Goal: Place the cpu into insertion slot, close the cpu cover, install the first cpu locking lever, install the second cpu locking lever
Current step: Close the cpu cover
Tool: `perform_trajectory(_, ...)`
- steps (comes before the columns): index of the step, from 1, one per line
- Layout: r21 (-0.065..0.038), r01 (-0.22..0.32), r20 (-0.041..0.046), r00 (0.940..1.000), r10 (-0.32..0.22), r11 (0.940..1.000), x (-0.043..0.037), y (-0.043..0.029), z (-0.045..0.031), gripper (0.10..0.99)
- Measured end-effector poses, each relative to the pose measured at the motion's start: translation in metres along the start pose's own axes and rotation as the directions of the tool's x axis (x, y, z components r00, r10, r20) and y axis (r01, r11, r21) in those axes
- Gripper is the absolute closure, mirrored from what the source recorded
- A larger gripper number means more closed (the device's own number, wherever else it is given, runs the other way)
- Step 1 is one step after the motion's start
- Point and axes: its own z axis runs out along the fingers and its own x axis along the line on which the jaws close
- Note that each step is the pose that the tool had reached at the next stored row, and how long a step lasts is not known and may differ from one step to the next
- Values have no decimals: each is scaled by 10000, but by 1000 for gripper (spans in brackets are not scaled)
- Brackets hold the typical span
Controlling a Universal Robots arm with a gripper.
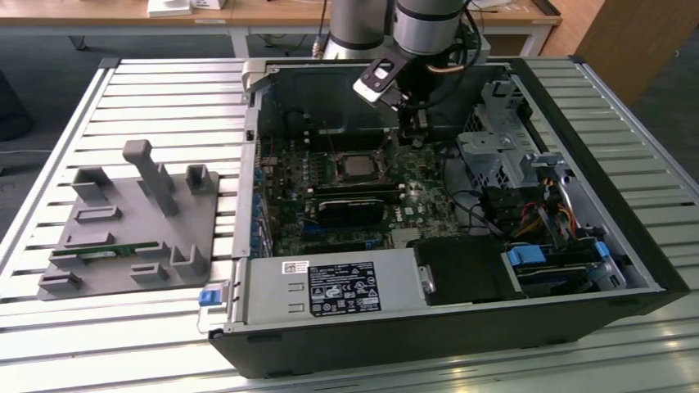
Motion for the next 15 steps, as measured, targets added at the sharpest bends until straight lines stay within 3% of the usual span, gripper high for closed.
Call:
perform_trajectory(7, 0, 0, 1, 10000, 0, 10000, 4, -105, -17, 980)
perform_trajectory(15, 0, 0, 0, 10000, 0, 10000, 6, -132, -17, 980)
